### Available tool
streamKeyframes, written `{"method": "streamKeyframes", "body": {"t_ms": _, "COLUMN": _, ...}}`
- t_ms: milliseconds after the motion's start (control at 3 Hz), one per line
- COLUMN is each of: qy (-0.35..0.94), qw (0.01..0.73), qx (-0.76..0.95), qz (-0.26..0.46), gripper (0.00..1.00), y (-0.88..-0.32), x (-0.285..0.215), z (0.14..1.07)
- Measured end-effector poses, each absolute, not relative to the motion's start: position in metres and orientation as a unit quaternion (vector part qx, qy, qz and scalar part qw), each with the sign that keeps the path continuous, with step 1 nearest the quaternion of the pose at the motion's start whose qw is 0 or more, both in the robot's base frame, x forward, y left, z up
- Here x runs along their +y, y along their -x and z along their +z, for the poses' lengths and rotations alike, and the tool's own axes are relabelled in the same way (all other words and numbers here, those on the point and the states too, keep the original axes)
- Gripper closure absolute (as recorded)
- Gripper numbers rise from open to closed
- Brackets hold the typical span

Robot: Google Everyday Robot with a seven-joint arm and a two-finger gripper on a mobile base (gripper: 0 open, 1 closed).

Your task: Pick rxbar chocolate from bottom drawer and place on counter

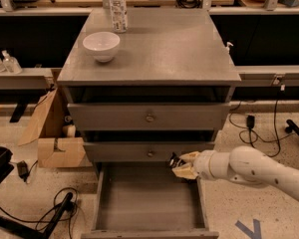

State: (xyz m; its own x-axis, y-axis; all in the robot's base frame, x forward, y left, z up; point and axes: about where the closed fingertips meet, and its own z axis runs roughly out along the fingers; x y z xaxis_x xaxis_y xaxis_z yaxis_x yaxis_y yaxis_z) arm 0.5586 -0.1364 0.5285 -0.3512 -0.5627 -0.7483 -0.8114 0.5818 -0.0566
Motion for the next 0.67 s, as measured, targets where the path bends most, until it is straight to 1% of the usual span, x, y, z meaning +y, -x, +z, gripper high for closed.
{"method": "streamKeyframes", "body": {"t_ms": 333, "qy": 0.402, "qw": 0.392, "qx": 0.814, "qz": 0.150, "gripper": 1.00, "y": -0.5610, "x": -0.1644, "z": 0.5746}}
{"method": "streamKeyframes", "body": {"t_ms": 667, "qy": 0.402, "qw": 0.392, "qx": 0.814, "qz": 0.150, "gripper": 1.00, "y": -0.5610, "x": -0.1644, "z": 0.5746}}
